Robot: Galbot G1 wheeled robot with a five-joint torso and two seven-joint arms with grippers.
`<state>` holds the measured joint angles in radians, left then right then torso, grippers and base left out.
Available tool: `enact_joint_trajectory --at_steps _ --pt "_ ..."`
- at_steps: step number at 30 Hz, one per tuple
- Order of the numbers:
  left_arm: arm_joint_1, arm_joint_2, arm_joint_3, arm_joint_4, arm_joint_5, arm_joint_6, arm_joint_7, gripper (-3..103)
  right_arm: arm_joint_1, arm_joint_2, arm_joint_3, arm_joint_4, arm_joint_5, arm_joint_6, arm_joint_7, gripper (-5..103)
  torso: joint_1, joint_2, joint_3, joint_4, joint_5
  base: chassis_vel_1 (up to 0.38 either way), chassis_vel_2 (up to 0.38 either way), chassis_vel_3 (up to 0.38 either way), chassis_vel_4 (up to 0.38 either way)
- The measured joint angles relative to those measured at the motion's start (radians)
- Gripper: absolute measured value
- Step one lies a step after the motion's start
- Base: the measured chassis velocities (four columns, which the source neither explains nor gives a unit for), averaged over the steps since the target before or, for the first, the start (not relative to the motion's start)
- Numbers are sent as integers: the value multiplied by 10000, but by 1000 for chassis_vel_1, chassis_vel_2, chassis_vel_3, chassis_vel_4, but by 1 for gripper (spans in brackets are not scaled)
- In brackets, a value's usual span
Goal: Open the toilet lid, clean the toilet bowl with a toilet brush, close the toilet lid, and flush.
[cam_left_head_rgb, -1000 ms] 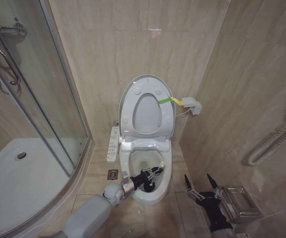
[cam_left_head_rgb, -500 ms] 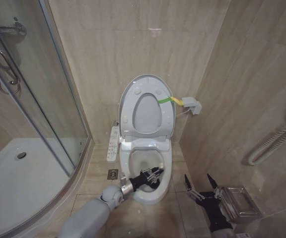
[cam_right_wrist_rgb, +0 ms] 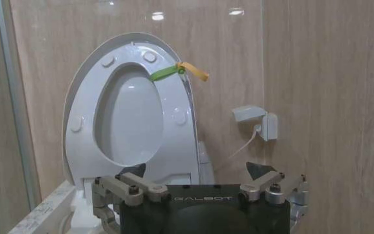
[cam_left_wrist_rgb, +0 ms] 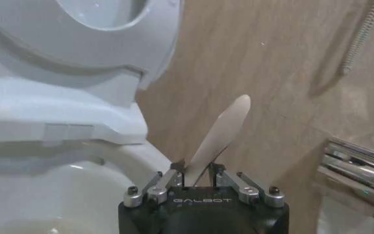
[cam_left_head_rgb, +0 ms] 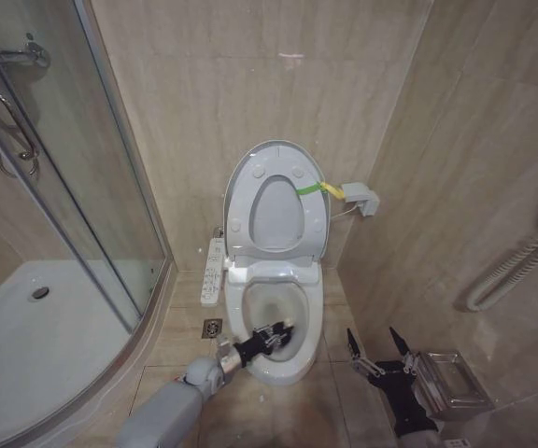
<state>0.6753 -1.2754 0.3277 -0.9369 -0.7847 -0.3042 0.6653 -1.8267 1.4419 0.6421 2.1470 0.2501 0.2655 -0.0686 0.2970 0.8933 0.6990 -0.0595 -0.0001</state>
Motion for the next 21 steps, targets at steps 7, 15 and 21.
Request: enact_joint_trajectory --at_steps 7,15,21 --pt "-251 -154 -727 611 167 -191 -89 24 0 0 0 0 0 0 0 100 2 -2 4 -1 0 0 0 0 0" --pt "-337 -156 -1696 443 459 -273 -220 20 0 0 0 0 0 0 0 100 3 -2 4 -1 0 0 0 0 0" --pt "31 8 -1793 -428 626 -151 -409 16 0 0 0 0 0 0 0 100 3 -2 3 -1 0 0 0 0 0"
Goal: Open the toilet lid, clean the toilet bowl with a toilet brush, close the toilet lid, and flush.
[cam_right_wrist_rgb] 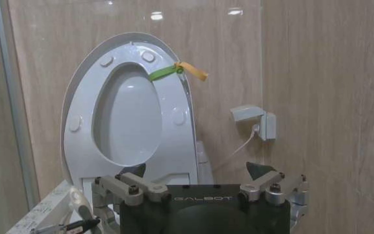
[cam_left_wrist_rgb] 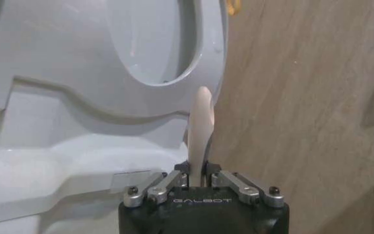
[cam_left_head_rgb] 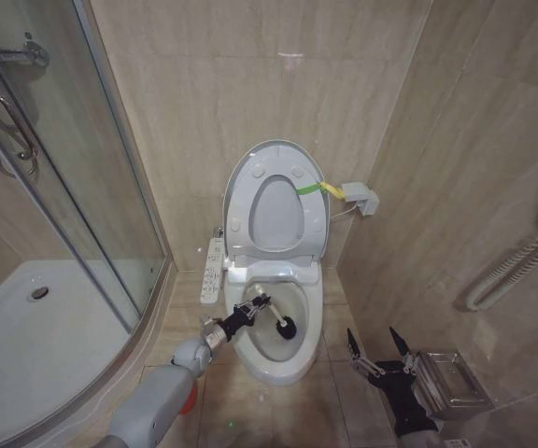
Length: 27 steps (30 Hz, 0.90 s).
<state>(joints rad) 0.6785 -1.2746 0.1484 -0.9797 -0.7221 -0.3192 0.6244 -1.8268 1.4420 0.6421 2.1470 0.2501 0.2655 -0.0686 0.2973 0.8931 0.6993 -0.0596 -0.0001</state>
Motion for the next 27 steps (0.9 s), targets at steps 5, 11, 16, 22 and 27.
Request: enact_joint_trajectory --at_steps 5,11,16,22,27 --pt "409 210 -211 -739 285 50 -211 15 0 0 0 0 0 0 0 100 0 0 -1 1 0 0 0 0 0" --pt "905 370 -590 -1447 1094 -29 -386 15 0 0 0 0 0 0 1 100 0 0 -1 2 0 0 0 0 0" --pt "1192 521 -825 -1899 2096 -102 -581 15 0 0 0 0 0 0 0 100 -1 0 -1 1 0 0 0 0 0" --pt "1474 763 -1017 -2623 2867 -172 -822 15 0 0 0 0 0 0 0 100 -2 0 -2 1 0 0 0 0 0" --pt "1657 957 -1062 -3251 3011 -15 -954 15 0 0 0 0 0 0 0 100 -2 0 -2 1 0 0 0 0 0"
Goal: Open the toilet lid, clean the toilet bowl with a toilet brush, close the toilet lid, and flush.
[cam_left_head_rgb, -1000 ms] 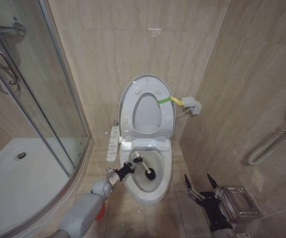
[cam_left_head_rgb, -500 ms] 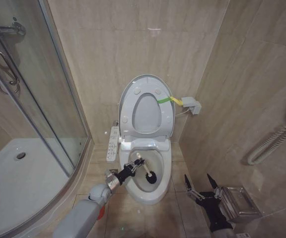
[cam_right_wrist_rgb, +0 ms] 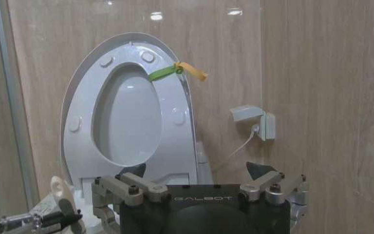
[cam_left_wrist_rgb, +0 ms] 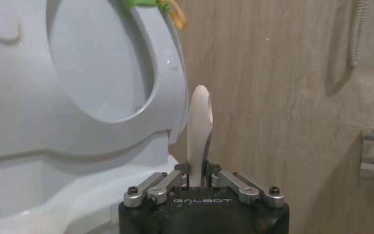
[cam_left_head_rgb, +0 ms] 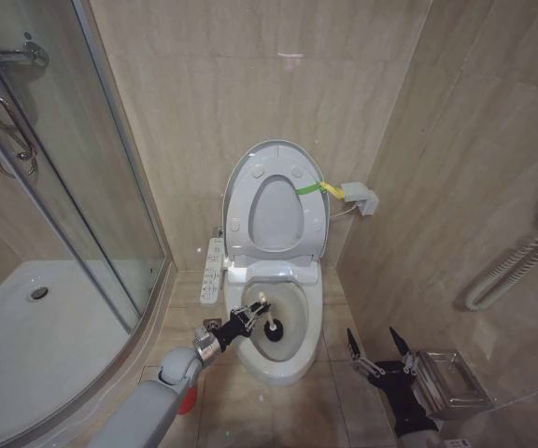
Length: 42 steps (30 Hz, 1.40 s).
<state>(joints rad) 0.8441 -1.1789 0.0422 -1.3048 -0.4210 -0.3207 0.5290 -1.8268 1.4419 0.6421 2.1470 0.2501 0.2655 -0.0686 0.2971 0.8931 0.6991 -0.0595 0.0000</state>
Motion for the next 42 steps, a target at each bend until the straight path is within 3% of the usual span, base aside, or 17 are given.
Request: enact_joint_trajectory --at_steps 7,11,19,33,37,42 --pt "459 487 -200 -1208 76 283 -201 15 0 0 0 0 0 0 0 100 0 0 0 0 -1 0 0 0 0" --pt "993 906 -529 -2150 77 537 -651 15 0 0 0 0 0 0 0 100 0 0 0 0 0 0 0 0 0" --pt "1841 1173 -1086 -3138 218 783 -1053 15 0 0 0 0 -1 0 0 100 0 0 0 1 0 0 0 0 0" --pt "2343 1023 -1514 -4002 448 915 -1640 15 0 0 0 0 0 0 0 100 0 0 1 1 -1 0 0 0 0" --pt "2663 842 -1636 -4432 786 1261 -2333 15 0 0 0 0 0 0 0 100 0 0 0 0 1 0 0 0 0" --pt "2925 762 -1710 -4590 1044 1368 -2731 15 0 0 0 0 0 0 0 100 0 0 0 1 1 0 0 0 0"
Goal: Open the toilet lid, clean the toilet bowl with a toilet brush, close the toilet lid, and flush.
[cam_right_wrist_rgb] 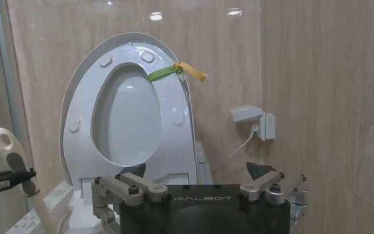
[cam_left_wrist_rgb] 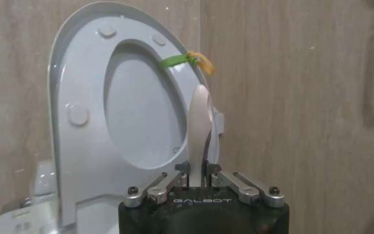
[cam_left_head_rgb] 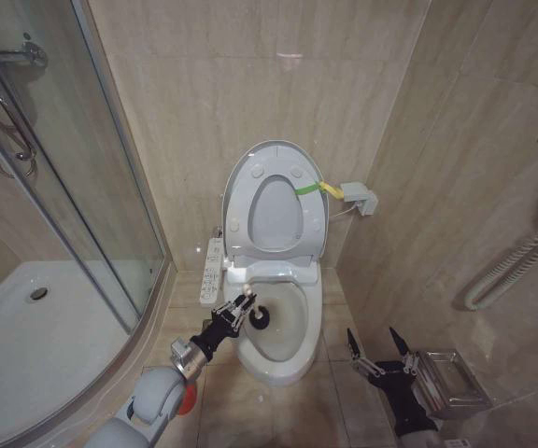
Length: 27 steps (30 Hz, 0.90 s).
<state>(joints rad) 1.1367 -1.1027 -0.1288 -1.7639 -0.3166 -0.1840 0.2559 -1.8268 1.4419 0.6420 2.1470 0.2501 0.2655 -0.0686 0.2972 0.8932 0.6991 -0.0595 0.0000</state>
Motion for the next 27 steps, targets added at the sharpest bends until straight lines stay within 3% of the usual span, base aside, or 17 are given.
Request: enact_joint_trajectory --at_steps 8,21,25,27 --pt "531 88 -334 -479 308 57 -530 15 0 0 0 0 0 0 0 100 0 0 0 0 0 0 0 0 0" --pt "982 43 -858 -1268 578 -356 -726 15 0 0 0 -1 0 0 0 100 0 0 1 -1 0 0 0 0 0" --pt "1297 41 -1076 -1802 629 -216 -958 15 0 0 0 0 0 0 0 100 0 0 1 -1 0 0 0 0 0" --pt "1637 -16 -1303 -2343 860 114 -1406 15 -1 0 0 0 0 0 0 100 0 0 1 0 0 0 0 0 0"
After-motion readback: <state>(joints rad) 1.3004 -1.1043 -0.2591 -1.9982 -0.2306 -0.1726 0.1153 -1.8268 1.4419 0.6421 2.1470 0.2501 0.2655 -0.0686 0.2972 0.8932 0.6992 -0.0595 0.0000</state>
